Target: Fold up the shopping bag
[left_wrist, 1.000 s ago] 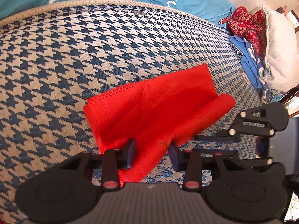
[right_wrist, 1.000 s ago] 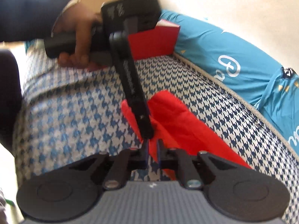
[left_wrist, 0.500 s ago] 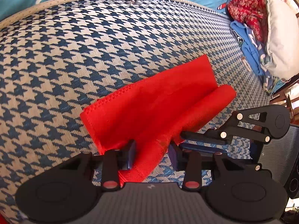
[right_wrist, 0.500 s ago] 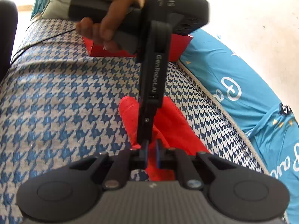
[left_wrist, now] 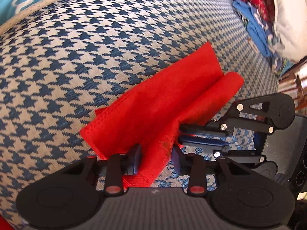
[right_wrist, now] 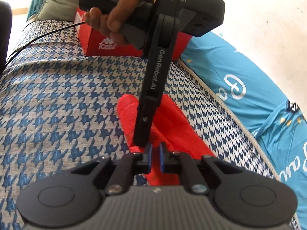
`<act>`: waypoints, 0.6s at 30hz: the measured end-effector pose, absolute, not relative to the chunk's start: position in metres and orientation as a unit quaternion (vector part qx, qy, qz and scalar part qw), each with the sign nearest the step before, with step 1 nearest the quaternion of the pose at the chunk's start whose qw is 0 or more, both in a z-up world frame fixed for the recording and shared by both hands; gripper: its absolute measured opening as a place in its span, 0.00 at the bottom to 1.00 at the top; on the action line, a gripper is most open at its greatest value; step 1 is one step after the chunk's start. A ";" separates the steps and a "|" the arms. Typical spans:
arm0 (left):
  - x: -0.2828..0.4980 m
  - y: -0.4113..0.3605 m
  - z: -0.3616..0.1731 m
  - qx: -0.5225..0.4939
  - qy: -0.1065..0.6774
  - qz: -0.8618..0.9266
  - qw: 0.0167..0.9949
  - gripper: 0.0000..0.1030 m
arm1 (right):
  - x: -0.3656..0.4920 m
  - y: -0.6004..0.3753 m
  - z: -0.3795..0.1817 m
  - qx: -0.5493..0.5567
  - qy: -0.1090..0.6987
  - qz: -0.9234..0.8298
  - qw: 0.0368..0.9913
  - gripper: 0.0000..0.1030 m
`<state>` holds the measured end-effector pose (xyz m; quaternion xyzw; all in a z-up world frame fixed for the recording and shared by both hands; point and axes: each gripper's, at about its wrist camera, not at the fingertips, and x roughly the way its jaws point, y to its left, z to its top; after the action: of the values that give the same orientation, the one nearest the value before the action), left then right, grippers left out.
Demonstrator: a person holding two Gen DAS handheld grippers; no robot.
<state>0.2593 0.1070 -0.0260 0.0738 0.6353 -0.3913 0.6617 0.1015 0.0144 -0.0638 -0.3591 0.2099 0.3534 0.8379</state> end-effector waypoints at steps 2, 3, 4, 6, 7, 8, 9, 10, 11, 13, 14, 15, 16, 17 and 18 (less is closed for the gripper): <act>0.260 0.105 -0.025 0.085 0.637 -0.396 0.656 0.34 | 0.103 0.013 -0.065 -0.358 0.210 0.353 0.839 0.06; 0.260 0.105 -0.025 0.087 0.636 -0.398 0.656 0.34 | 0.104 0.012 -0.065 -0.354 0.211 0.353 0.840 0.06; 0.260 0.105 -0.024 0.089 0.635 -0.399 0.655 0.34 | 0.105 0.011 -0.066 -0.350 0.212 0.353 0.841 0.06; 0.258 0.106 -0.023 0.089 0.627 -0.404 0.660 0.34 | 0.105 0.009 -0.065 -0.341 0.216 0.353 0.844 0.06; 0.256 0.106 -0.022 0.088 0.623 -0.406 0.662 0.34 | 0.106 0.008 -0.065 -0.336 0.218 0.354 0.845 0.06; 0.255 0.106 -0.023 0.081 0.618 -0.408 0.667 0.34 | 0.108 0.007 -0.066 -0.330 0.221 0.354 0.846 0.06; 0.252 0.110 -0.022 0.073 0.611 -0.410 0.674 0.34 | 0.109 0.006 -0.066 -0.326 0.223 0.355 0.847 0.06; 0.249 0.114 -0.022 0.065 0.604 -0.411 0.680 0.35 | 0.110 0.006 -0.066 -0.323 0.224 0.355 0.848 0.06; 0.246 0.117 -0.022 0.060 0.594 -0.413 0.688 0.35 | 0.112 0.005 -0.067 -0.317 0.227 0.356 0.849 0.06; 0.235 0.125 -0.020 0.050 0.567 -0.414 0.710 0.38 | 0.114 0.004 -0.066 -0.310 0.231 0.357 0.850 0.06; 0.231 0.127 -0.019 0.048 0.558 -0.412 0.718 0.41 | 0.115 0.003 -0.066 -0.307 0.233 0.358 0.851 0.06; 0.227 0.129 -0.018 0.049 0.551 -0.408 0.727 0.44 | 0.116 0.003 -0.066 -0.304 0.235 0.358 0.851 0.06; 0.223 0.131 -0.017 0.050 0.543 -0.404 0.735 0.44 | 0.117 0.003 -0.066 -0.301 0.237 0.358 0.851 0.06; 0.219 0.133 -0.016 0.050 0.535 -0.399 0.743 0.44 | 0.118 0.003 -0.066 -0.299 0.239 0.358 0.852 0.06; 0.218 0.135 -0.016 0.046 0.531 -0.394 0.749 0.44 | 0.118 0.003 -0.066 -0.297 0.241 0.358 0.852 0.06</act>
<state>0.2179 0.1349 -0.0158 0.0464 0.5315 -0.3937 0.7486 0.1181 0.0029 -0.0656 -0.2968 0.2407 0.3577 0.8521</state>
